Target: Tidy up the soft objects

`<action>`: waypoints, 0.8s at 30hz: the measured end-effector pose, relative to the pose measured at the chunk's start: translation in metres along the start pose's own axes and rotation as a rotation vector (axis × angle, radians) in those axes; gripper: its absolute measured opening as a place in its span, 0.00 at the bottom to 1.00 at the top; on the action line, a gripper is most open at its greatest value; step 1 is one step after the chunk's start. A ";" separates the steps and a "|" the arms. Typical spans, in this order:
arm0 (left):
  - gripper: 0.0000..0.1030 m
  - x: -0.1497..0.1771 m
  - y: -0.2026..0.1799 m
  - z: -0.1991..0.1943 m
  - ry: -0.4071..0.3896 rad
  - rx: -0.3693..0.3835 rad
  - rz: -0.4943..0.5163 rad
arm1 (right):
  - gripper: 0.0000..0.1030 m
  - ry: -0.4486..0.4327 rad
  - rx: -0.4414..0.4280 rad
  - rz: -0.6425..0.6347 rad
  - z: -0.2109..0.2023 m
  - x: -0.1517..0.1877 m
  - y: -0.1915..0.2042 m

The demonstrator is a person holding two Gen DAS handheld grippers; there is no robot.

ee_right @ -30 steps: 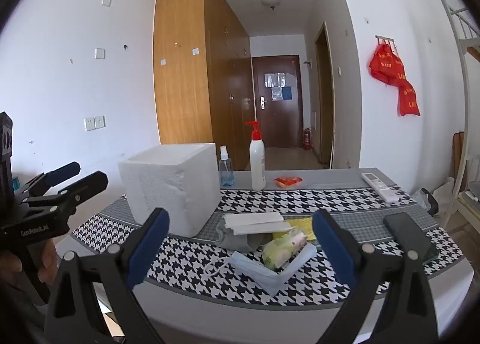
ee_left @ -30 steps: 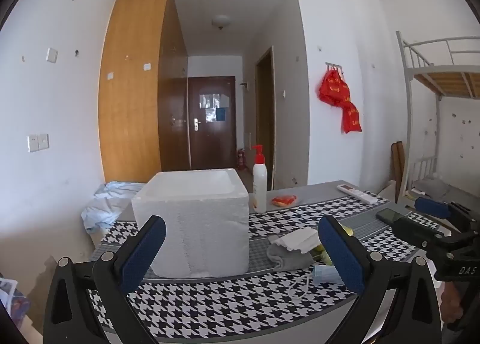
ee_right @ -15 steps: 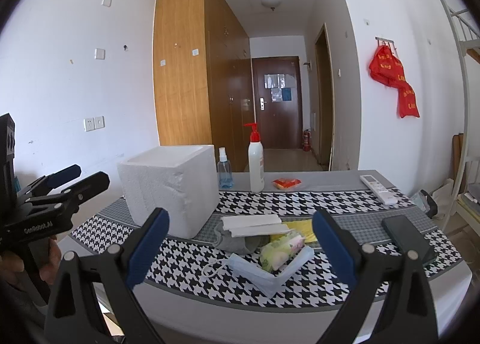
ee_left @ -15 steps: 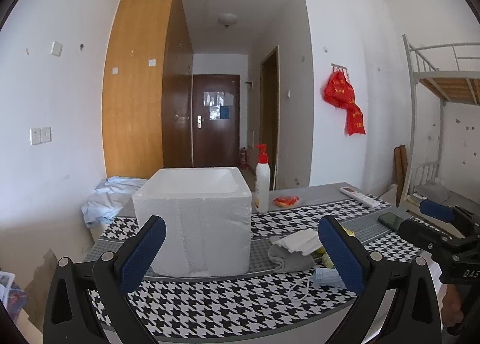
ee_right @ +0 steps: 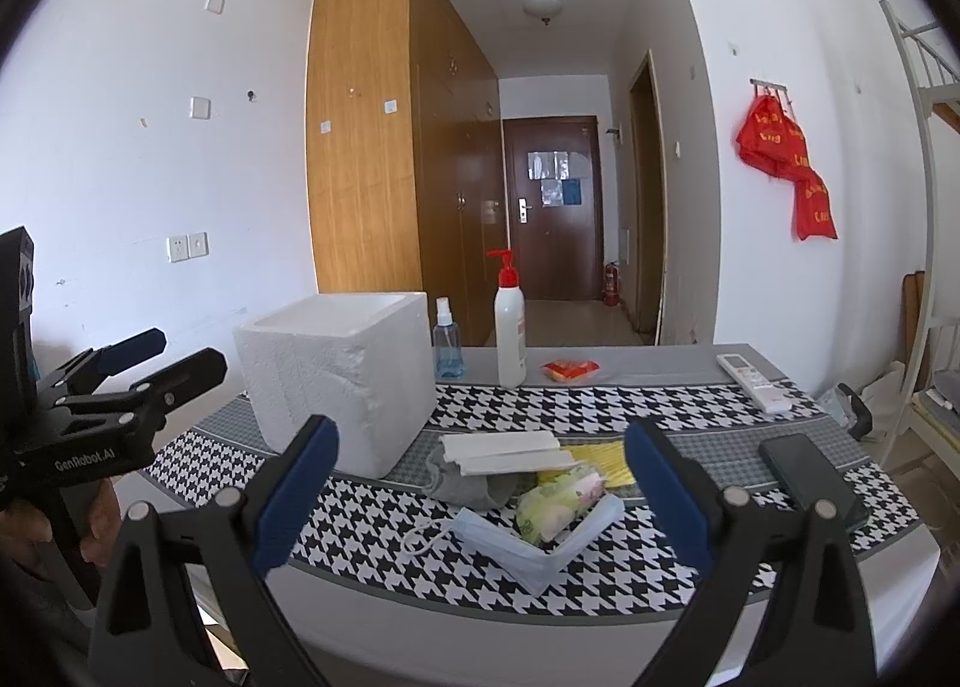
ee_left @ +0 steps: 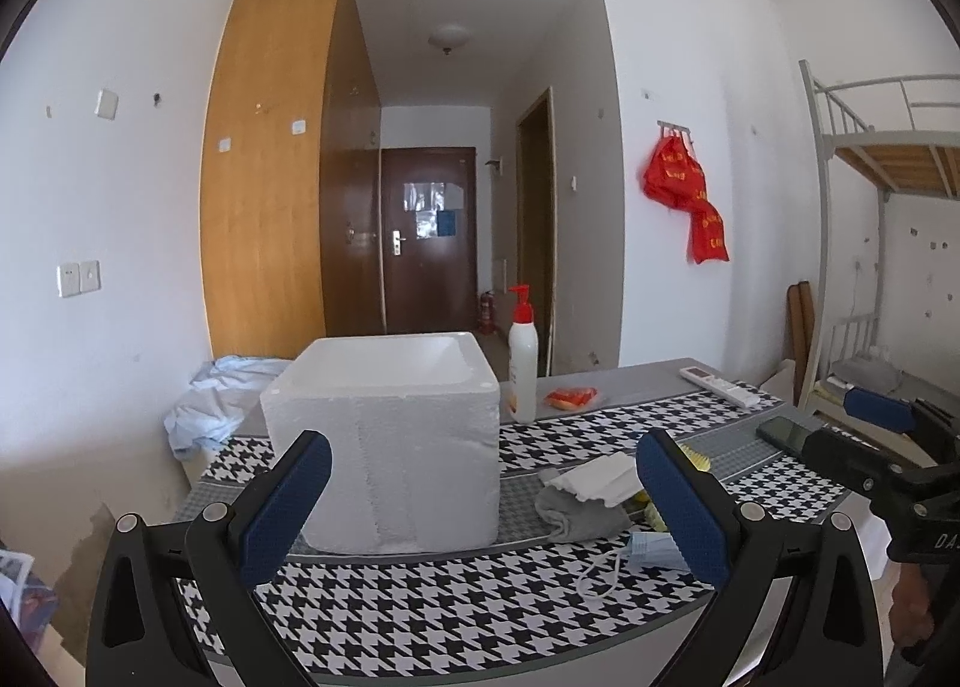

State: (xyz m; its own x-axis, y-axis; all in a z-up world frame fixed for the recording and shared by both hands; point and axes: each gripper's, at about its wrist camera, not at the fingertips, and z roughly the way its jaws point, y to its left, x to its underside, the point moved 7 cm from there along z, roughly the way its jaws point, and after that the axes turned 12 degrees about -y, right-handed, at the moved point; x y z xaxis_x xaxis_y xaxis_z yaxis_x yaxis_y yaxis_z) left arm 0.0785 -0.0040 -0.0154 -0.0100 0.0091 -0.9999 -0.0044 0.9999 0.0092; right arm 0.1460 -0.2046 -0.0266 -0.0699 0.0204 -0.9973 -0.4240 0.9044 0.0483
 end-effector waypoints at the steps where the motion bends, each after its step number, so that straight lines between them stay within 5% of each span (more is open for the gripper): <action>1: 0.99 0.000 -0.001 0.001 0.004 0.003 0.001 | 0.95 0.000 -0.001 0.001 0.000 0.000 0.000; 24: 0.99 -0.002 -0.001 0.008 0.013 0.004 -0.002 | 0.95 -0.005 -0.001 -0.006 0.003 -0.003 0.000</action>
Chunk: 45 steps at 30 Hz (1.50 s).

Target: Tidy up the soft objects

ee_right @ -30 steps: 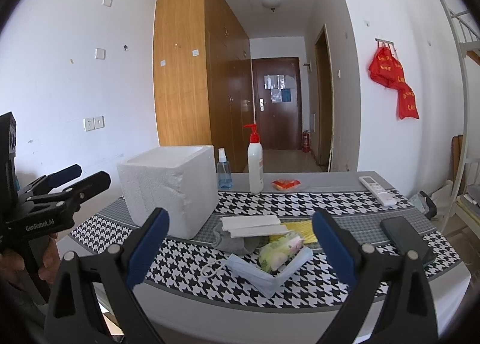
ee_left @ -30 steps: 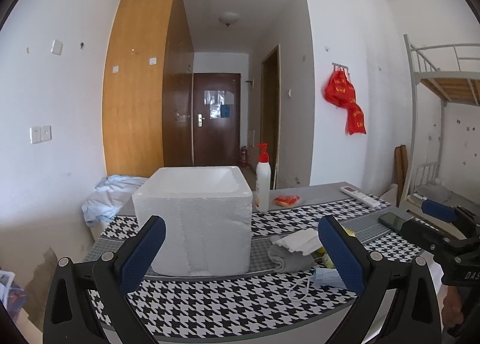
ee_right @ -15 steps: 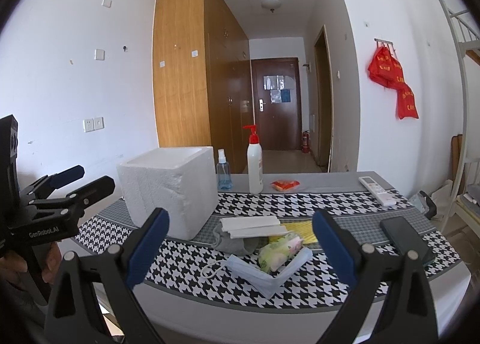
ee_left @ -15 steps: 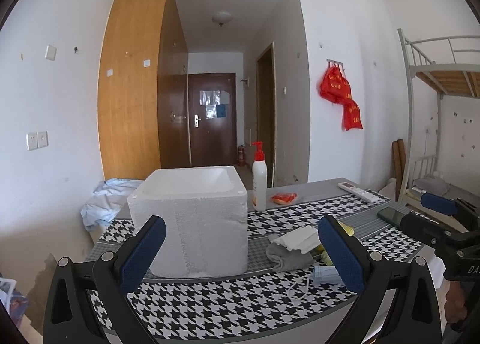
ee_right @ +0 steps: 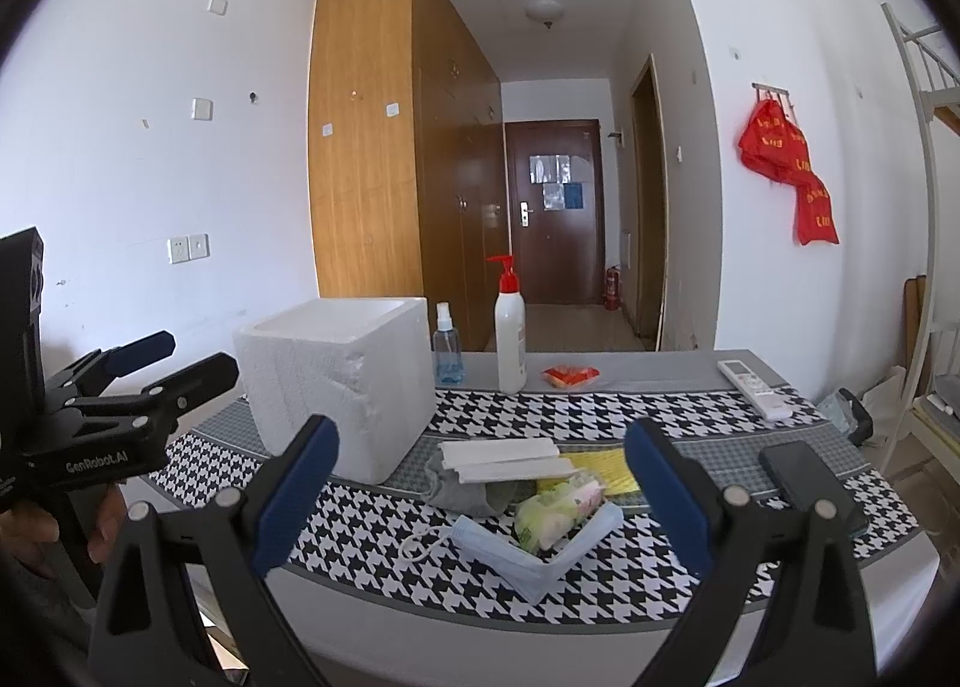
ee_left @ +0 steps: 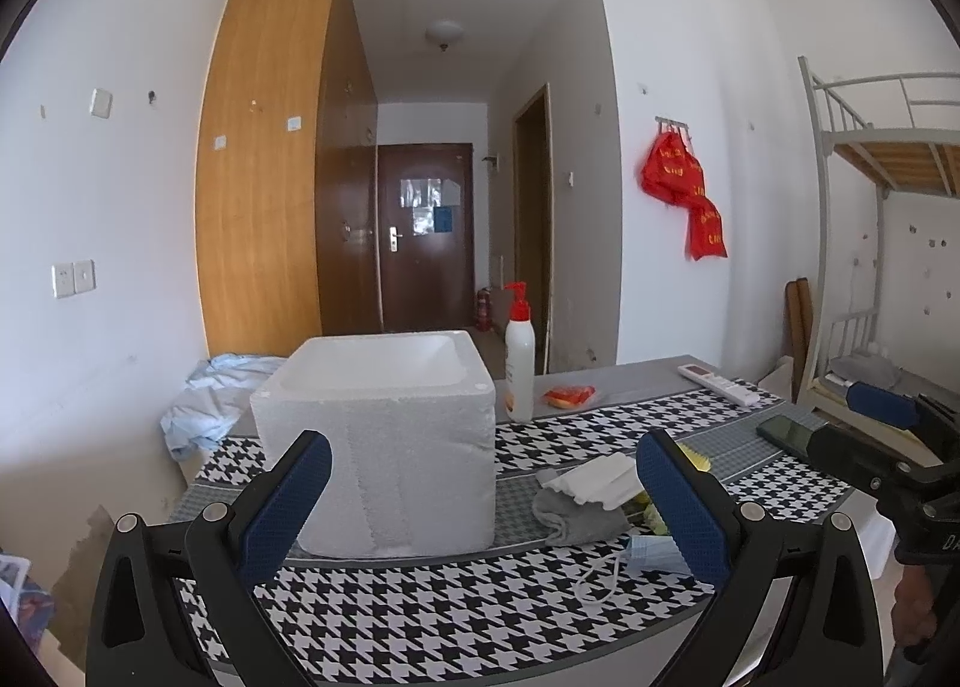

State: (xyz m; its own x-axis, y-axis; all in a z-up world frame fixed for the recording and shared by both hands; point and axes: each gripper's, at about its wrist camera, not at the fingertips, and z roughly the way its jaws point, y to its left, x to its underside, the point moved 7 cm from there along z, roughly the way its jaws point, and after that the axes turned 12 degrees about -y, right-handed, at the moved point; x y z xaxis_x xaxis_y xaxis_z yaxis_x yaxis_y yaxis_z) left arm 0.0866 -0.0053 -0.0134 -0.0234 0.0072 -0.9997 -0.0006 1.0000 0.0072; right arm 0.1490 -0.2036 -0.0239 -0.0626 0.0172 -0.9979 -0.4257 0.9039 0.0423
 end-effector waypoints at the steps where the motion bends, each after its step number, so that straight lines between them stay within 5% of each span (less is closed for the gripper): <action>1: 0.99 0.000 0.001 0.001 0.004 0.000 -0.006 | 0.95 0.000 -0.001 0.000 0.000 0.000 0.000; 18: 0.99 0.006 -0.013 0.025 0.037 0.049 0.005 | 0.95 0.051 0.034 0.017 0.016 0.011 -0.023; 45: 0.99 0.054 -0.055 0.071 0.219 0.216 0.030 | 0.95 0.169 0.085 0.073 0.043 0.043 -0.062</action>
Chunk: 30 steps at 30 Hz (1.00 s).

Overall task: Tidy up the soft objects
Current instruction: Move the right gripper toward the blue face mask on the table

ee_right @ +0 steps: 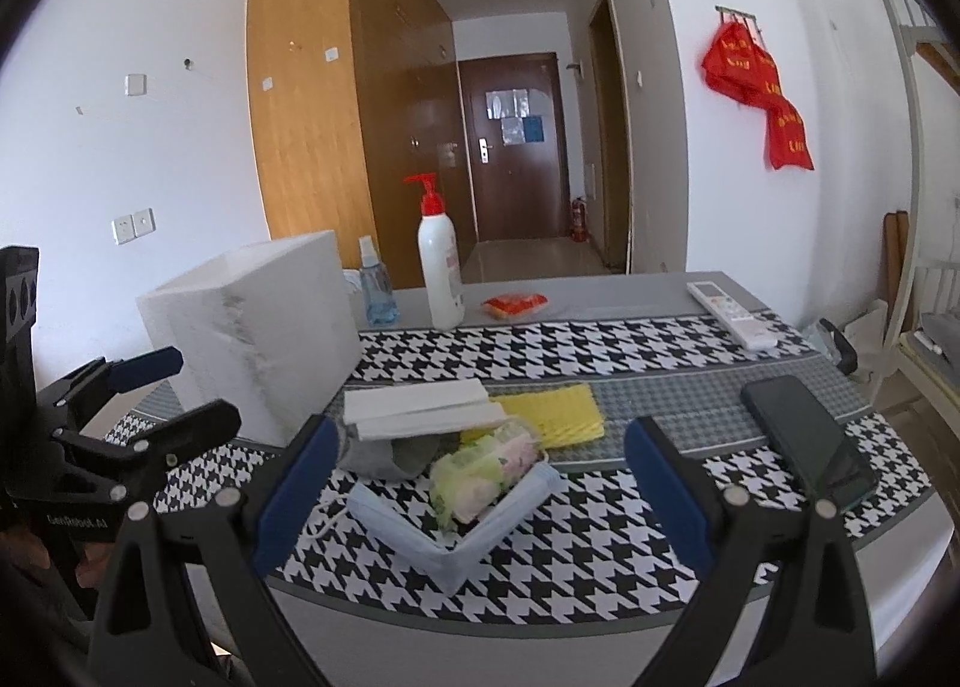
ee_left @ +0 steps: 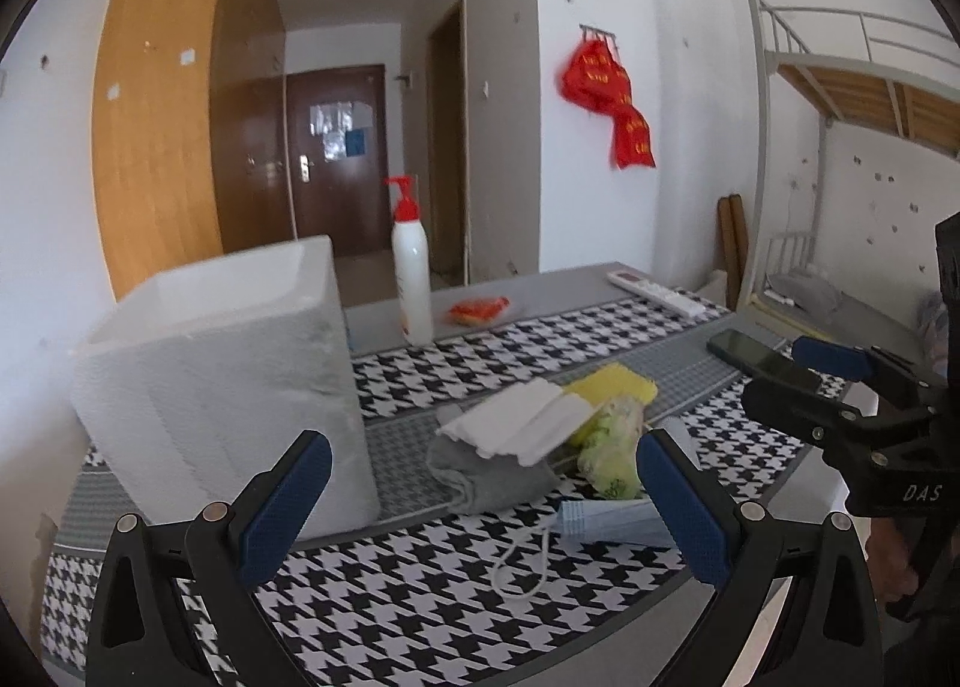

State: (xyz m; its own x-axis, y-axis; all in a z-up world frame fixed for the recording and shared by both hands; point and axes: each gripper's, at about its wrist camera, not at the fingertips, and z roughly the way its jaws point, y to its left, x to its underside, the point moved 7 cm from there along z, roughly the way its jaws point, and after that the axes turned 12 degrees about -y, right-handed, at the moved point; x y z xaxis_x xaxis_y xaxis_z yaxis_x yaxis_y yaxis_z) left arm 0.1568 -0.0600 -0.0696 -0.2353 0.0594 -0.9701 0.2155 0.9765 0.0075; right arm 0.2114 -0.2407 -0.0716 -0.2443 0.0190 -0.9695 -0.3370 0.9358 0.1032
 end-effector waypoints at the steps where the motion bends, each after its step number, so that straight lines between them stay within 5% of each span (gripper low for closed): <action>1: 0.99 0.002 -0.002 0.002 0.008 0.007 -0.001 | 0.95 0.004 0.002 0.002 0.001 0.001 -0.002; 15: 0.99 0.025 -0.033 0.022 0.101 0.105 0.047 | 0.95 0.040 0.024 0.029 0.010 0.013 -0.023; 30: 0.99 0.037 0.000 0.037 0.131 -0.016 0.022 | 0.95 0.174 -0.045 -0.008 0.030 0.062 -0.004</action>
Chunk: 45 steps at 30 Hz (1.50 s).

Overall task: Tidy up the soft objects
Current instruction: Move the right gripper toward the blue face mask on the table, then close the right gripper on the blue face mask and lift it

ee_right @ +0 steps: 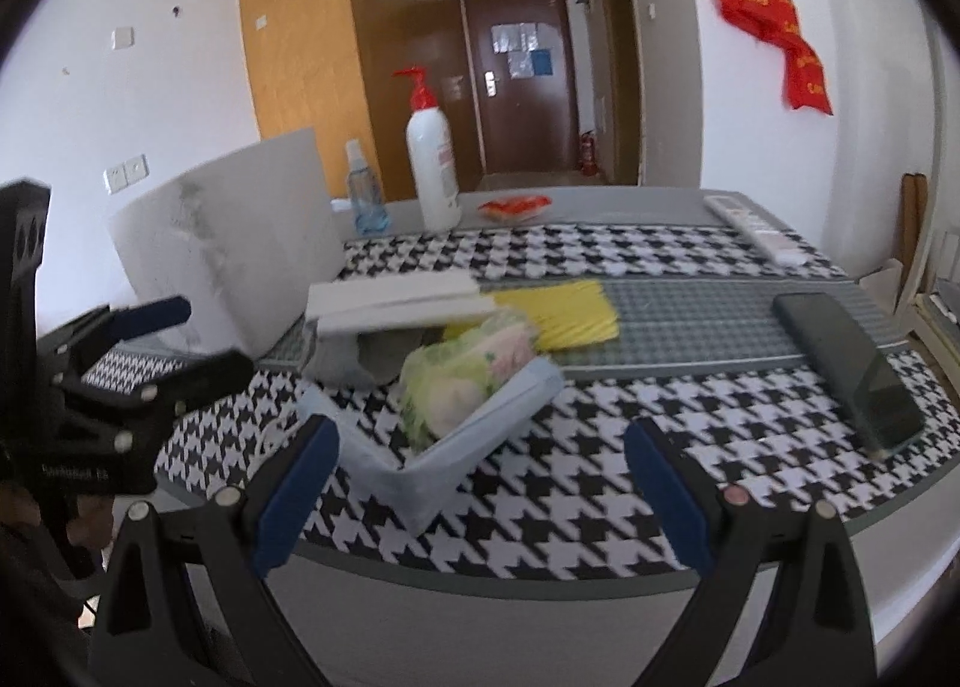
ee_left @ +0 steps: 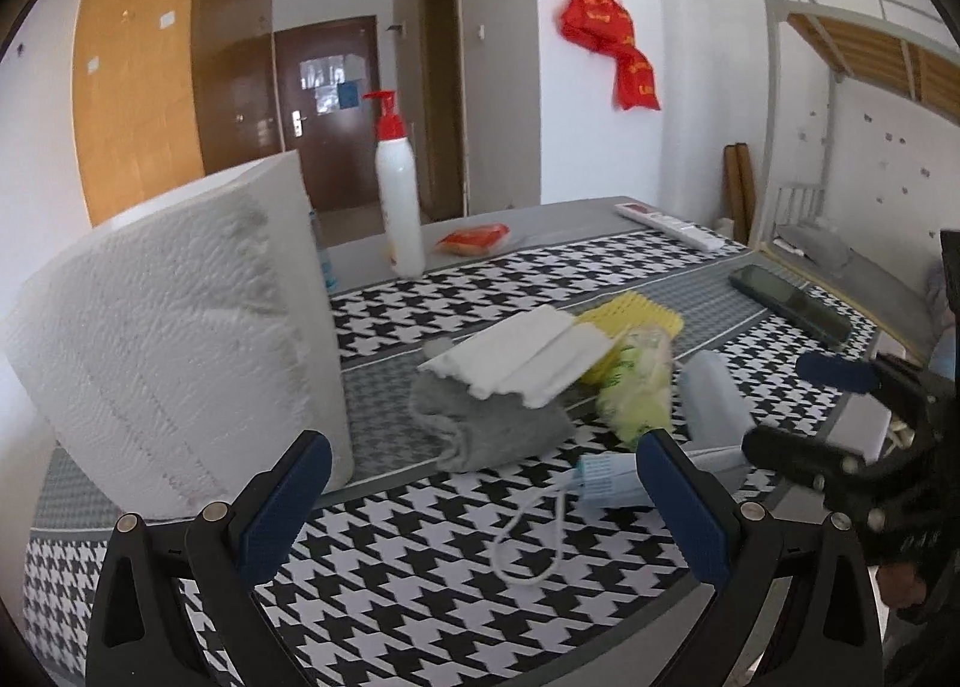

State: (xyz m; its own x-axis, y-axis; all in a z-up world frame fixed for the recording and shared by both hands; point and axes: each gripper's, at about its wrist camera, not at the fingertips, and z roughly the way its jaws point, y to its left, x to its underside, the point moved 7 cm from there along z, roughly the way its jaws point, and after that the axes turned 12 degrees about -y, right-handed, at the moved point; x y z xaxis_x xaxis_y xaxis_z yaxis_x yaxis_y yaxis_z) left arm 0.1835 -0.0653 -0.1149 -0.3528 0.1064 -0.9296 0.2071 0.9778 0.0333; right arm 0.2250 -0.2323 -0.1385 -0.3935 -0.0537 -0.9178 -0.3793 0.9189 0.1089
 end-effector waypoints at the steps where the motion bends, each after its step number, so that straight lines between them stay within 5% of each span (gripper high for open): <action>1: 0.99 0.000 0.001 0.001 0.002 -0.002 0.000 | 0.95 0.007 -0.006 -0.003 0.002 0.002 0.002; 13: 0.99 -0.001 0.009 0.010 0.009 -0.016 -0.013 | 0.94 0.060 -0.053 -0.019 0.019 0.016 0.015; 30: 0.99 0.000 0.002 0.019 0.029 -0.024 -0.003 | 0.36 0.112 -0.094 0.019 0.024 0.024 0.010; 45: 0.99 -0.005 -0.027 0.023 0.019 0.035 0.031 | 0.25 0.028 -0.028 0.025 -0.010 0.008 -0.016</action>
State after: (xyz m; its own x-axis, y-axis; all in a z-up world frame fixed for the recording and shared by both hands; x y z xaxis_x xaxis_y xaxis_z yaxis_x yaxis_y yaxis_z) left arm 0.2007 -0.0959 -0.1197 -0.3633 0.1403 -0.9210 0.2501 0.9670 0.0486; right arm 0.2192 -0.2519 -0.1437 -0.4266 -0.0418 -0.9035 -0.3919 0.9088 0.1431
